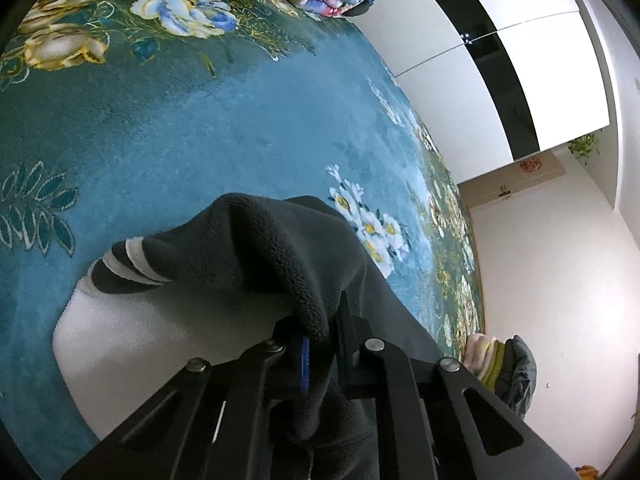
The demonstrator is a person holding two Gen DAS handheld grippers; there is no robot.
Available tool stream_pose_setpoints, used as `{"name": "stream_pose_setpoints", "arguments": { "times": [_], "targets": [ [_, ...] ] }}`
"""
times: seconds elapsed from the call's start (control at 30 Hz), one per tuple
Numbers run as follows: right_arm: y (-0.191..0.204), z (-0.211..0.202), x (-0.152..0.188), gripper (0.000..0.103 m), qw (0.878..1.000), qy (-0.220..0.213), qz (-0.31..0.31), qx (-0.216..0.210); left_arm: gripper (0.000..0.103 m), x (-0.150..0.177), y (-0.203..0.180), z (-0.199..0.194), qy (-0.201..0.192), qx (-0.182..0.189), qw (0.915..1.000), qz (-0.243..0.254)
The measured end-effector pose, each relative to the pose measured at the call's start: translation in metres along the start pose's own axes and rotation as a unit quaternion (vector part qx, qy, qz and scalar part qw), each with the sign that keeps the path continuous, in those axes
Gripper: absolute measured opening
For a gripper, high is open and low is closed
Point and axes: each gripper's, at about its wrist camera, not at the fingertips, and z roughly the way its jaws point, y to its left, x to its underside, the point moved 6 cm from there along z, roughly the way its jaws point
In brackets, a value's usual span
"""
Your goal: Fold clothes
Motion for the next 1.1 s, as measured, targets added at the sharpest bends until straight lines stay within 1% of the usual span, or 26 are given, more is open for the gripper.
{"name": "stream_pose_setpoints", "arguments": {
  "times": [0.07, 0.13, 0.23, 0.3, 0.37, 0.47, 0.5, 0.57, 0.63, 0.73, 0.93, 1.03, 1.1],
  "targets": [
    [0.007, -0.004, -0.004, 0.013, 1.0, 0.001, -0.005, -0.008, 0.007, -0.002, -0.006, -0.006, -0.009, 0.005, 0.9999, 0.008],
    [0.022, -0.009, -0.012, 0.013, 1.0, -0.003, -0.026, -0.015, 0.006, -0.007, -0.018, -0.014, -0.017, 0.014, 0.9995, 0.023],
    [0.064, -0.025, -0.034, 0.013, 0.996, -0.018, -0.088, -0.022, 0.005, -0.016, -0.049, -0.03, -0.039, 0.023, 0.997, 0.063],
    [0.094, -0.037, -0.048, 0.013, 0.991, -0.031, -0.129, -0.026, 0.005, -0.024, -0.077, -0.05, -0.07, 0.034, 0.9925, 0.094],
    [0.126, -0.051, -0.061, 0.012, 0.985, -0.049, -0.159, -0.042, 0.005, -0.03, -0.098, -0.068, -0.093, 0.047, 0.9879, 0.114],
    [0.166, -0.069, -0.067, 0.012, 0.977, -0.071, -0.192, -0.061, 0.005, -0.035, -0.129, -0.097, -0.124, 0.066, 0.9783, 0.153],
    [0.179, -0.076, -0.069, 0.012, 0.974, -0.078, -0.203, -0.067, 0.005, -0.035, -0.134, -0.103, -0.128, 0.068, 0.9768, 0.158],
    [0.197, -0.086, -0.067, 0.012, 0.969, -0.088, -0.218, -0.077, 0.005, -0.034, -0.142, -0.116, -0.138, 0.075, 0.9735, 0.166],
    [0.207, -0.098, -0.062, 0.012, 0.966, -0.097, -0.226, -0.084, 0.005, -0.035, -0.146, -0.131, -0.151, 0.084, 0.9709, 0.166],
    [0.221, -0.115, -0.056, 0.012, 0.961, -0.109, -0.236, -0.096, 0.005, -0.035, -0.148, -0.152, -0.161, 0.099, 0.969, 0.159],
    [0.253, -0.146, -0.042, 0.012, 0.949, -0.129, -0.263, -0.116, 0.005, -0.032, -0.166, -0.19, -0.19, 0.108, 0.9595, 0.178],
    [0.269, -0.165, -0.037, 0.012, 0.941, -0.143, -0.276, -0.132, 0.005, -0.031, -0.181, -0.22, -0.211, 0.124, 0.9508, 0.19],
    [0.279, -0.18, -0.033, 0.012, 0.934, -0.154, -0.288, -0.142, 0.005, -0.023, -0.191, -0.244, -0.228, 0.135, 0.9415, 0.208]
  ]
}}
